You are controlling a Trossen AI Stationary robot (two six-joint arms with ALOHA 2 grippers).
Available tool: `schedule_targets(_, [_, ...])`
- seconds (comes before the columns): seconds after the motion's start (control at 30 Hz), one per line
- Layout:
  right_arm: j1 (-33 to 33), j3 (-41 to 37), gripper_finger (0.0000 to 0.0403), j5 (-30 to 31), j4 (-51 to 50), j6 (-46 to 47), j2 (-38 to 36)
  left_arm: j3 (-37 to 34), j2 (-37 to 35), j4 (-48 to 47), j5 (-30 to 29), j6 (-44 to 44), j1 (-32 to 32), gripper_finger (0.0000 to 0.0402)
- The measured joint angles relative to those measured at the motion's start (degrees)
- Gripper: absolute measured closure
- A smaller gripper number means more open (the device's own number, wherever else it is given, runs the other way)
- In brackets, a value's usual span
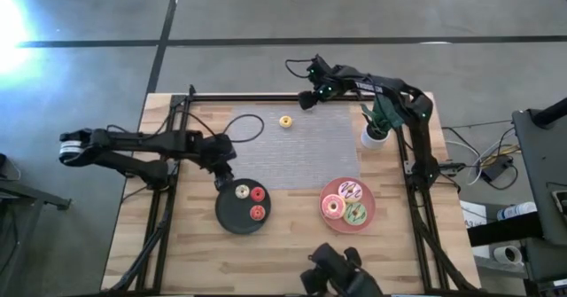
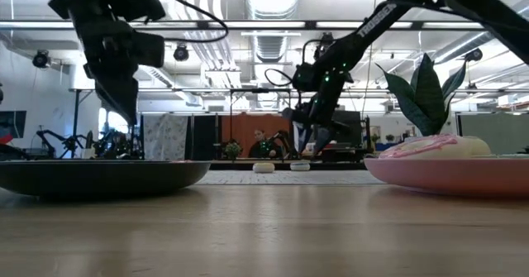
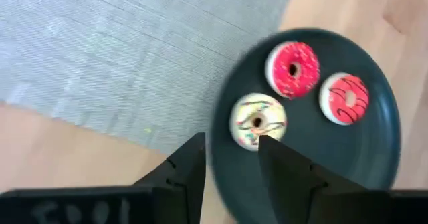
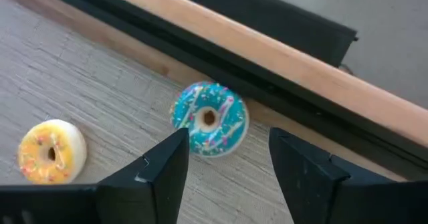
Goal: Pick & Place donuts
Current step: Put the small blue donut on the black plate
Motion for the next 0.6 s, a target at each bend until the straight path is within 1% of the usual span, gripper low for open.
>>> schedule_targets(0.17, [-0.74, 4.96, 0.0204, -2.93, -3.46, -1.52, 5.10, 0.02, -4.30, -1.11, -3.24, -0.68, 1.85, 0.0289])
schedule_targets(0.37, [-0.81, 12.32, 0.0216, -2.15, -8.29, -3.70, 10.14, 0.02, -7.97, -1.19, -3.83, -3.06, 4.69, 0.0289])
schedule_targets(0.6, [-0.85, 19.24, 0.0247, -1.13, -14.35, -5.21, 13.76, 0.02, -10.16, -1.68, -5.18, -3.17, 5.25, 0.0289])
